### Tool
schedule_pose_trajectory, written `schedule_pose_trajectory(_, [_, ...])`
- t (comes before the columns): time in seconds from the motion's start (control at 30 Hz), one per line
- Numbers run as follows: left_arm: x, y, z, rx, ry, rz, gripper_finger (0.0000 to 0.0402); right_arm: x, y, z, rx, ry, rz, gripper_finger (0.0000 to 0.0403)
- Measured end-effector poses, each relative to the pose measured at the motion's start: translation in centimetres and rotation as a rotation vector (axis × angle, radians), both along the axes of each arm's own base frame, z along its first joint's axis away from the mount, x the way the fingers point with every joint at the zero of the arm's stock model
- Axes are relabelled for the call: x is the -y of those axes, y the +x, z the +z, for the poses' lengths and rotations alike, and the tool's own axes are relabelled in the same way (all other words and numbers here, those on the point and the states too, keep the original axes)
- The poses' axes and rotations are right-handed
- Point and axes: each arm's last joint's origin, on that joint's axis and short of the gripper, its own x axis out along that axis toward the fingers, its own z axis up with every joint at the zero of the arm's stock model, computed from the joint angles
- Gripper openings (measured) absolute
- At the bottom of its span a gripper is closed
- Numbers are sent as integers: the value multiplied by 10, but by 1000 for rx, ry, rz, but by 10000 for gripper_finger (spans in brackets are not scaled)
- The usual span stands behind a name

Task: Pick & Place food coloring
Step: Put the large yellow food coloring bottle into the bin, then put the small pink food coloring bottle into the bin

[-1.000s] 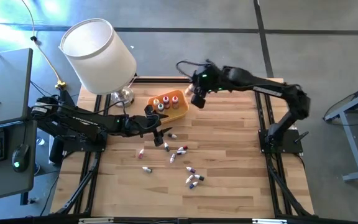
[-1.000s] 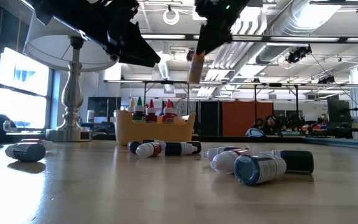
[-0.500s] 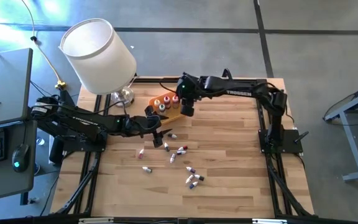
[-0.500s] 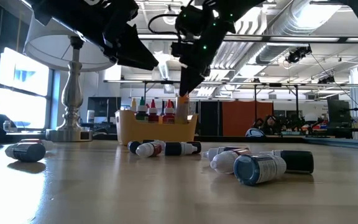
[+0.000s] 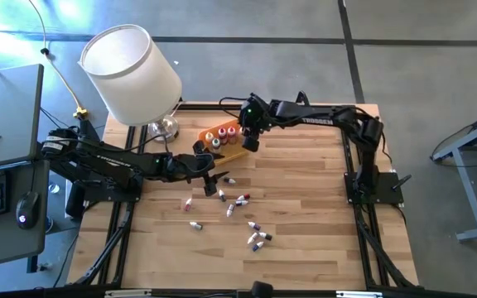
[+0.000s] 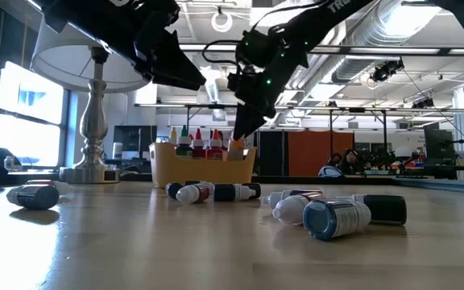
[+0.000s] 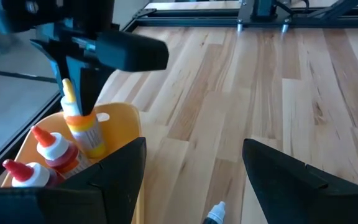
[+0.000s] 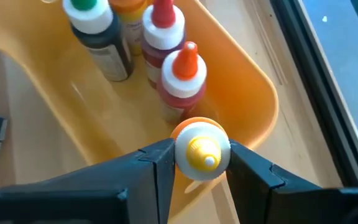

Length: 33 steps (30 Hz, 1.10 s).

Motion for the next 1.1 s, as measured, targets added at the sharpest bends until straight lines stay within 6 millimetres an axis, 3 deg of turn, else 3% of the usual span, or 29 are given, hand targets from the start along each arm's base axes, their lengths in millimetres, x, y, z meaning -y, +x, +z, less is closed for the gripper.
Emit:
schedule_pose_trajectory(0.27, [0,0,0,1,0,0,264,7,11,-23,-8,-23,51,120])
schedule_pose_trajectory(0.87, [0,0,0,-2,0,1,264,12,15,-20,11,-142,68,192])
schedule_pose_trajectory(1.1, [0,0,0,-3,1,0,264,15,16,-9,-33,-219,87,201])
